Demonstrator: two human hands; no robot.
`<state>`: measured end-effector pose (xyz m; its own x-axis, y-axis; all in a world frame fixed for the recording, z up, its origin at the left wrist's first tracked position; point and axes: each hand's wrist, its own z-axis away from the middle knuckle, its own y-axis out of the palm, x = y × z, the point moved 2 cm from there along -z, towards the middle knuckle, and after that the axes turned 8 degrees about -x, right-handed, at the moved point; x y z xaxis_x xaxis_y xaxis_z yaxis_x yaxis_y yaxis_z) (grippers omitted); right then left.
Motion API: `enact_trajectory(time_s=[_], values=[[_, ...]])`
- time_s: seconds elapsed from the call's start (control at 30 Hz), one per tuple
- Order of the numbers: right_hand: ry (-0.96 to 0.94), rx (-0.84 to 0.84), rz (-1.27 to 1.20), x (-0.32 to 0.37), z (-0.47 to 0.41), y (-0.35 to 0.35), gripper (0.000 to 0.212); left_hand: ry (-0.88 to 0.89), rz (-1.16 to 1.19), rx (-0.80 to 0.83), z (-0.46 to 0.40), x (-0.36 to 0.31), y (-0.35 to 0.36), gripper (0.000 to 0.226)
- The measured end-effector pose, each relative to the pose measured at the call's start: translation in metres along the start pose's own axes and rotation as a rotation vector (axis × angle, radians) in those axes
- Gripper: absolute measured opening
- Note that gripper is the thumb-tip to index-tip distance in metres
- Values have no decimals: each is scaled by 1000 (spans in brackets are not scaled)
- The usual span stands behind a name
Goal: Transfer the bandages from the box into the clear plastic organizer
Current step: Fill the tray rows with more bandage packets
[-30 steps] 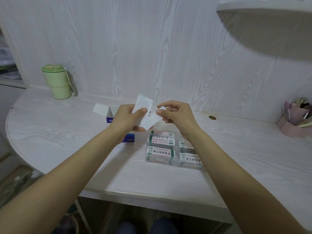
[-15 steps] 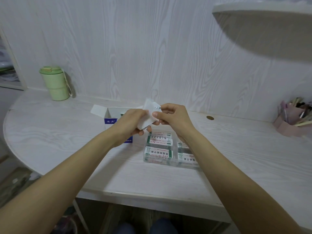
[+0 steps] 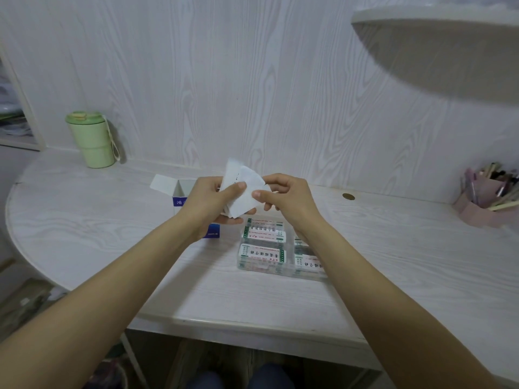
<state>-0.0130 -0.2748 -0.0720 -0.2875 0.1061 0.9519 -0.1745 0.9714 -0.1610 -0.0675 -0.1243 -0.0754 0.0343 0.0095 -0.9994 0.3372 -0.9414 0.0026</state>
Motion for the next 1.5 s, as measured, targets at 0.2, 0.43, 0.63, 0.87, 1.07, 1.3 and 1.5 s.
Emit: enact_trajectory(time_s=[0.2, 0.43, 0.63, 0.87, 1.07, 1.3, 1.5], values=[[32, -9, -47, -3, -2, 1, 19, 11, -34, -15, 0, -1, -2, 7], [46, -19, -30, -2, -2, 0, 21, -13, -64, 52, -1, -2, 0, 9], [100, -89, -94, -8, 0, -5, 23, -30, -75, 117, 1, 0, 2, 9], [223, -35, -359, -9, -1, -8, 6, -17, -29, -117, -6, 5, -1, 8], [248, 29, -492, -11, -2, -5, 13, -38, 80, -168, -10, 3, 0, 15], [188, 12, -149, -16, -6, -12, 21, 56, 95, -119, -10, 0, 7, 12], [240, -18, -70, -16, -9, -15, 16, 99, 54, -128, -13, 2, 9, 10]])
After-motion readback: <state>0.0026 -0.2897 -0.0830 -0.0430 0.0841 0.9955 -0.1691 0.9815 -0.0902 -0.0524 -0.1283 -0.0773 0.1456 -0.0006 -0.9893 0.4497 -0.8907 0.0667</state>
